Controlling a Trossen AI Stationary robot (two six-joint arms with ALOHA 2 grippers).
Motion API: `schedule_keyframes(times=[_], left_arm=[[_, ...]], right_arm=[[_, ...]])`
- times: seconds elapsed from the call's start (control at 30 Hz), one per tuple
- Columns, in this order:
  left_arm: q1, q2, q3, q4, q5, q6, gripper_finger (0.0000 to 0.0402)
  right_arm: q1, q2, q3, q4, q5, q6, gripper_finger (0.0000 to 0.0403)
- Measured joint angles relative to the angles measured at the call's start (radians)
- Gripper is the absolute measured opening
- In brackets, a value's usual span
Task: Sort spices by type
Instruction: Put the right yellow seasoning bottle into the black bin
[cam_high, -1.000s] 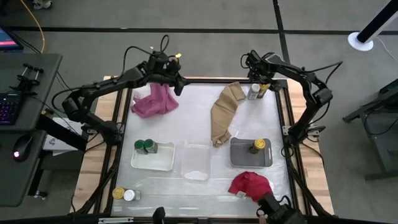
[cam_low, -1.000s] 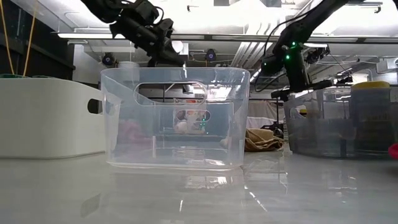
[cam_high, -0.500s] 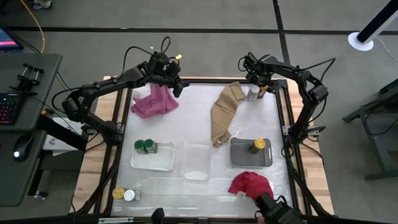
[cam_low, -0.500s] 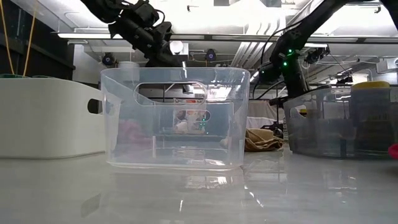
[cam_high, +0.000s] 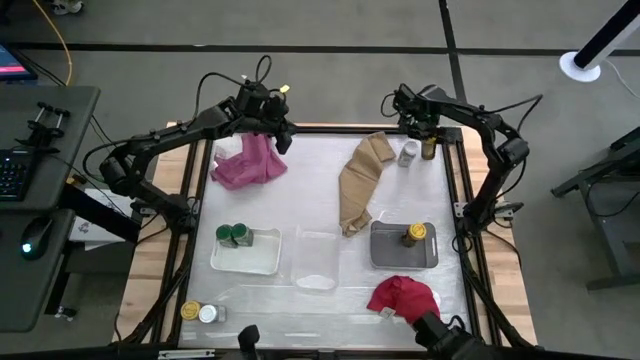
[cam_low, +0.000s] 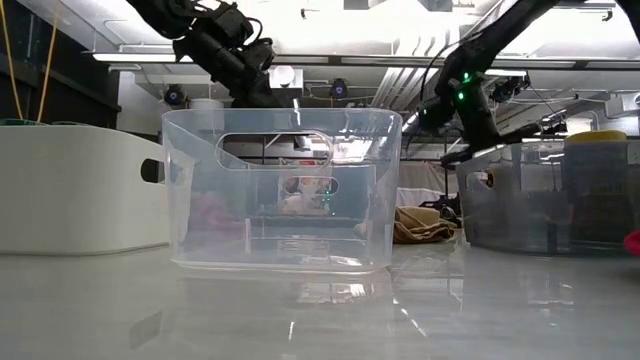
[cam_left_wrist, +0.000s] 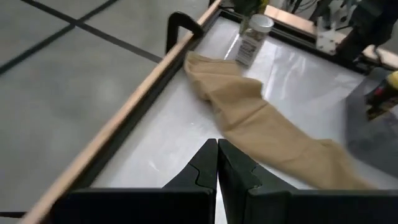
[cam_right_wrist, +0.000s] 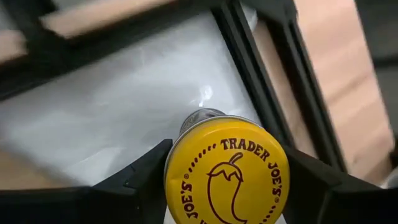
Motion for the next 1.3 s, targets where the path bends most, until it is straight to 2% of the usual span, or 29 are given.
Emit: schedule_keyframes(times=[0.17, 0.27, 0.37, 0.57, 0.67, 0.77, 0.9, 1.0, 1.1, 1.3], left_arm=[[0.033, -0.001, -0.001, -0.021, 0.009, 0.131, 0.0], [0.047, -0.001, -0.001, -0.043, 0.01, 0.179, 0.0], [0.058, -0.001, -0.009, -0.042, 0.011, 0.193, 0.0], [0.071, -0.001, -0.054, -0.033, 0.011, 0.188, 0.0], [0.07, -0.001, -0.079, -0.032, 0.011, 0.185, 0.0], [0.07, -0.001, -0.088, -0.029, 0.012, 0.185, 0.0], [0.07, -0.001, -0.089, -0.029, 0.013, 0.185, 0.0], [0.07, -0.001, -0.089, -0.021, 0.013, 0.185, 0.0], [0.07, -0.001, -0.089, -0.007, 0.013, 0.185, 0.0], [0.07, -0.001, -0.089, 0.013, 0.013, 0.185, 0.0]], right_arm=[[0.029, -0.092, 0.057, 0.002, 0.056, -0.221, 0.0224], [0.089, -0.172, 0.086, 0.005, 0.048, -0.336, 0.0224], [0.173, -0.259, 0.089, 0.0, -0.035, -0.439, 0.0224], [0.423, -0.394, 0.091, -0.085, -0.342, -0.527, 0.0224], [0.554, -0.429, 0.091, -0.12, -0.365, -0.472, 0.0224], [0.655, -0.435, 0.091, -0.104, -0.378, -0.365, 0.0232], [0.787, -0.413, 0.091, -0.074, -0.474, -0.314, 0.023], [0.875, -0.364, 0.09, -0.077, -0.551, -0.363, 0.0224], [0.942, -0.31, 0.09, -0.084, -0.581, -0.421, 0.0224], [0.985, -0.199, 0.09, -0.094, -0.603, -0.543, 0.0234]])
